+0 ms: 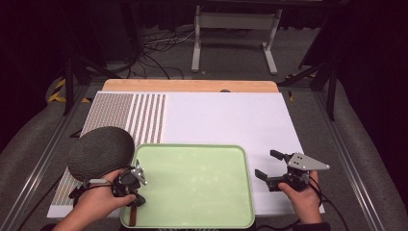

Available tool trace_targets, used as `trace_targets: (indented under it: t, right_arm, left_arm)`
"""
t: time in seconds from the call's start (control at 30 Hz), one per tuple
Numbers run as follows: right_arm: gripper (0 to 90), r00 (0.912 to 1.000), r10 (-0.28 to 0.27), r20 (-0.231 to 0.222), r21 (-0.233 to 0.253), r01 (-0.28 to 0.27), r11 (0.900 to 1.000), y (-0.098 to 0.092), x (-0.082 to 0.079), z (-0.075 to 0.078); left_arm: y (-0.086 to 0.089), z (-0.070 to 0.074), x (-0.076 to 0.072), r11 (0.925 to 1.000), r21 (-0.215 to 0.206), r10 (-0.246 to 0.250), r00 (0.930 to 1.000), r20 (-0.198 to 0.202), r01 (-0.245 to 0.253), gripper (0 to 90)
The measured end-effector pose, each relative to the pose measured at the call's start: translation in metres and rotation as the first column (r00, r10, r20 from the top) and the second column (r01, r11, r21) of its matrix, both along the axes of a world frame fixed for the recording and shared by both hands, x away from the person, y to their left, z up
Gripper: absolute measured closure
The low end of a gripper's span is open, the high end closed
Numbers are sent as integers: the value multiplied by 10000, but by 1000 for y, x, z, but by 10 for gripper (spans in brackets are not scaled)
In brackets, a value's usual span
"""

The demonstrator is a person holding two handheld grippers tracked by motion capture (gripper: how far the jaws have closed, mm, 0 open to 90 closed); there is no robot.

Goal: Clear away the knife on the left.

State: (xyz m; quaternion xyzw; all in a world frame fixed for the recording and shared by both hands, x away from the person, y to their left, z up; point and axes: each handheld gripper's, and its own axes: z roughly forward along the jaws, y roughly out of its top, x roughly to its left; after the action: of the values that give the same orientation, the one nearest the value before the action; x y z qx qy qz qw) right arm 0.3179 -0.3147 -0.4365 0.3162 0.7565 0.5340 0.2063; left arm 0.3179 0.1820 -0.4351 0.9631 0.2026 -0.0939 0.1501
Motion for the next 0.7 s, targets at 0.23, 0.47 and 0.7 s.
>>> trace_targets:
  t: [0.23,0.47,0.7]
  right_arm:
    - [58,10000,-1,-10,-9,1,10000,0,0,0]
    - [58,10000,-3,-28,-21,3,10000,0,0,0]
    - [58,10000,6,-1,13,-6,10000,0,0,0]
  left_arm:
    - [5,-1,-1,9999,-72,135,9999,-54,-135,872]
    - [7,1,0,9998,-90,201,9998,47,-201,844]
    - [10,10,1,9981,-533,312,9990,332,-294,747]
